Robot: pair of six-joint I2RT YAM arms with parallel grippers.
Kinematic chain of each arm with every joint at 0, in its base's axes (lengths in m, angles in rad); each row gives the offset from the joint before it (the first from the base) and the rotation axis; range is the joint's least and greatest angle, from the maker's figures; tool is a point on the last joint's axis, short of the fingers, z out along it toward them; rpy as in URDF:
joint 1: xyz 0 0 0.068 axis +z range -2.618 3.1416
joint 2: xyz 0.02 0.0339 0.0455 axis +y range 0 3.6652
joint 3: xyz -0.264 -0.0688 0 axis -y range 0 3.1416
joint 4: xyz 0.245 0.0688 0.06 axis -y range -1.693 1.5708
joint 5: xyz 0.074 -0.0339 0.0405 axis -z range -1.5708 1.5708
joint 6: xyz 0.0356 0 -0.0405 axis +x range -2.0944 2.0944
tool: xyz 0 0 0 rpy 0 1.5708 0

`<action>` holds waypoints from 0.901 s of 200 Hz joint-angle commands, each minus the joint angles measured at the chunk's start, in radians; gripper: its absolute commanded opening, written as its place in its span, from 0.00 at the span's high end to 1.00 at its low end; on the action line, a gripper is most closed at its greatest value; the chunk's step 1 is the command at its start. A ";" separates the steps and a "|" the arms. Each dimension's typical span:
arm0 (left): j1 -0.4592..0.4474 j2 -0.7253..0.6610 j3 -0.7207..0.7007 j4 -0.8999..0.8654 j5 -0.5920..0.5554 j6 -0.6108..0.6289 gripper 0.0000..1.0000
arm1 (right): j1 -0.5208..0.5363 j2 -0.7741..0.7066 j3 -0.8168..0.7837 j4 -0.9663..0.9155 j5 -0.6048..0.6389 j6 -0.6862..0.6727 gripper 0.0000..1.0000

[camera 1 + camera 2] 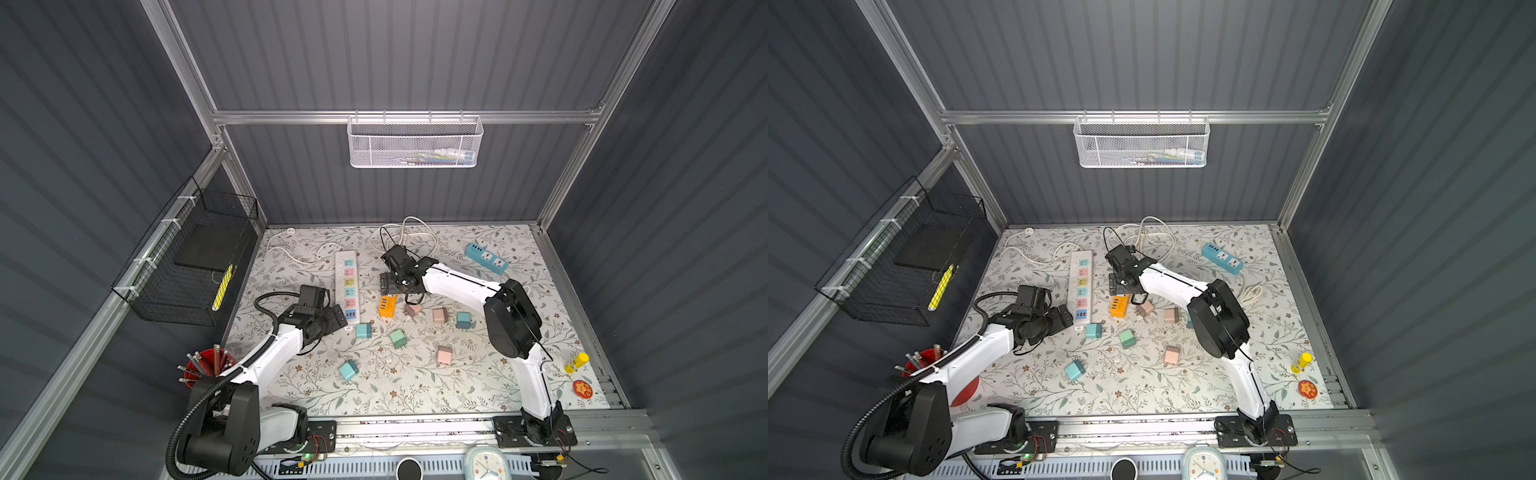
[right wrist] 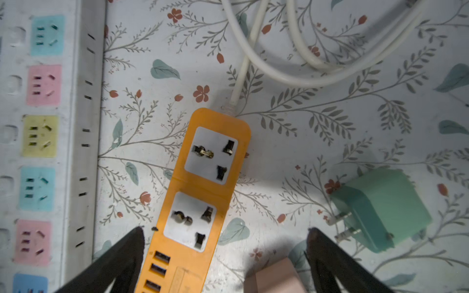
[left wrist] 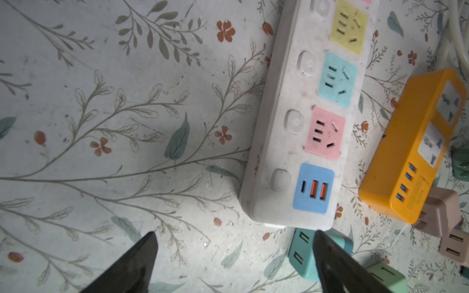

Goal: Insert plugs into power strip
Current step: Move the socket to the center of the table.

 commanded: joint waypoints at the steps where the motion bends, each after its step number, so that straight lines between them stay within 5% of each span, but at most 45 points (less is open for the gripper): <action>1: -0.007 0.023 0.032 -0.001 0.026 0.023 0.05 | 0.003 0.023 0.032 -0.027 0.013 -0.003 0.02; 92: -0.060 0.036 0.094 -0.071 0.013 0.035 0.07 | 0.003 0.093 0.071 -0.058 0.008 -0.017 0.02; 180: -0.292 -0.058 0.075 -0.306 -0.141 -0.044 0.08 | -0.035 -0.068 -0.108 -0.010 0.023 -0.128 0.04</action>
